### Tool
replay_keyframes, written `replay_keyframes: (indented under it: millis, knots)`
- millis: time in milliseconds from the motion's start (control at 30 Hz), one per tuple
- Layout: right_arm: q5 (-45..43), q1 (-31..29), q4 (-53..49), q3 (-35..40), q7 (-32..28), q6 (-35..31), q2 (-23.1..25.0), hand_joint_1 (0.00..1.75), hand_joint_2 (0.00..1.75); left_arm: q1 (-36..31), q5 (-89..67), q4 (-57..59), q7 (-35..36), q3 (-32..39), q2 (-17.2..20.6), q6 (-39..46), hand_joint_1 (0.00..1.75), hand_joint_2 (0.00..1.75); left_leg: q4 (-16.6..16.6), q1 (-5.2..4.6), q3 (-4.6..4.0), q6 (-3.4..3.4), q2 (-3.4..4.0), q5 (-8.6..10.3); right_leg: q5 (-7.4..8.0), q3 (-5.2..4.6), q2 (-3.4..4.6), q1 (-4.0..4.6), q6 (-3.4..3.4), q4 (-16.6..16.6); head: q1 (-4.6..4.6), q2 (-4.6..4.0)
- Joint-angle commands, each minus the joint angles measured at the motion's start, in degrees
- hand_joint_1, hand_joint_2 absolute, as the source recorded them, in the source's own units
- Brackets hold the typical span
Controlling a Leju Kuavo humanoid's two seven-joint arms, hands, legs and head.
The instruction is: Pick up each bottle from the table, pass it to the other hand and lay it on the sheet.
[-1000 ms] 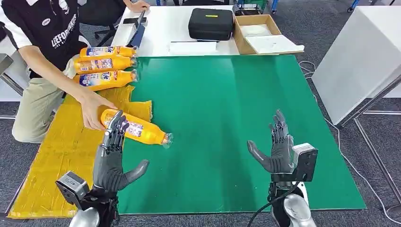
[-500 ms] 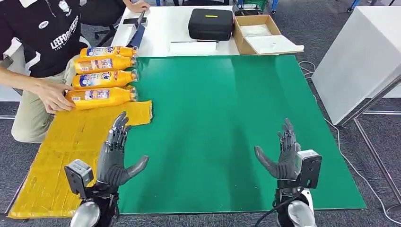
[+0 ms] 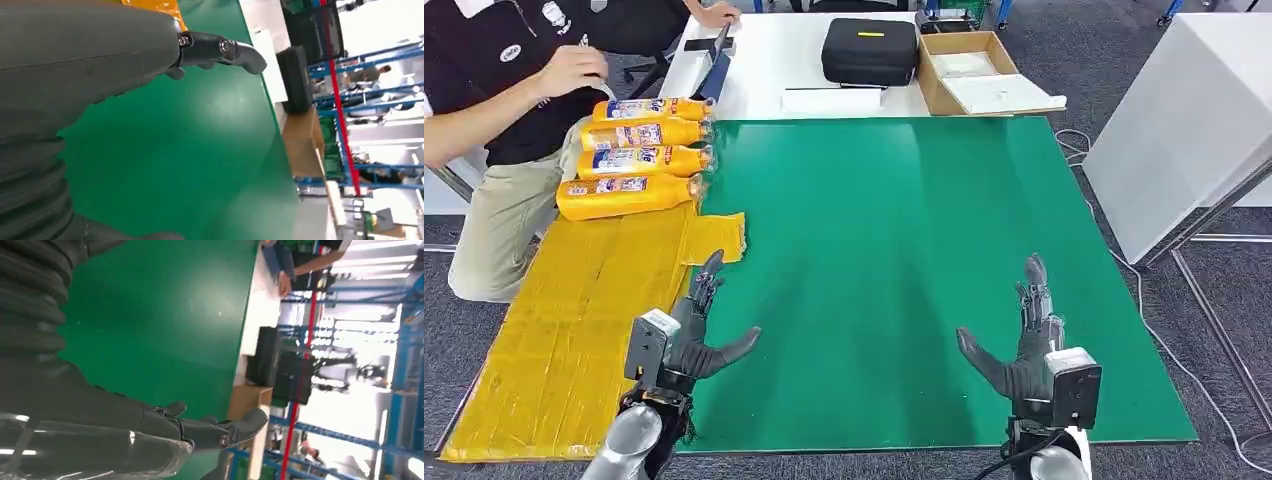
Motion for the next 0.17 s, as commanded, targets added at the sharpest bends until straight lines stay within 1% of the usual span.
replay_keyframes:
  millis: [33,133,167]
  knots:
    - [1.51,0.11,-4.56,4.16,-1.47,-0.36,-0.39,0.00,1.75,-1.23,-0.30,1.80,0.42,-2.51,-0.21,-1.14,0.00,1.75,-0.02,0.01,0.10,-0.09,0.00,-0.05,-0.06,0.11,-0.05,0.01,-0.06,-0.02,0.00,0.00]
    - [1.53,0.29,-4.83,4.24,-1.47,-0.41,-0.45,0.00,1.75,-0.80,-0.25,1.04,0.67,-2.59,-0.10,-1.30,0.00,1.75,-0.02,0.01,0.23,-0.13,-0.05,-0.11,-0.13,0.26,-0.12,0.03,-0.09,-0.03,0.00,0.00]
    - [2.07,0.42,-4.77,4.29,-2.07,-0.48,-0.50,0.00,1.75,-0.63,-0.36,0.77,0.63,-2.59,-0.06,-1.38,0.00,1.75,-0.02,0.02,0.12,-0.09,-0.03,-0.05,-0.06,0.14,-0.08,0.03,-0.07,-0.04,0.00,0.00]
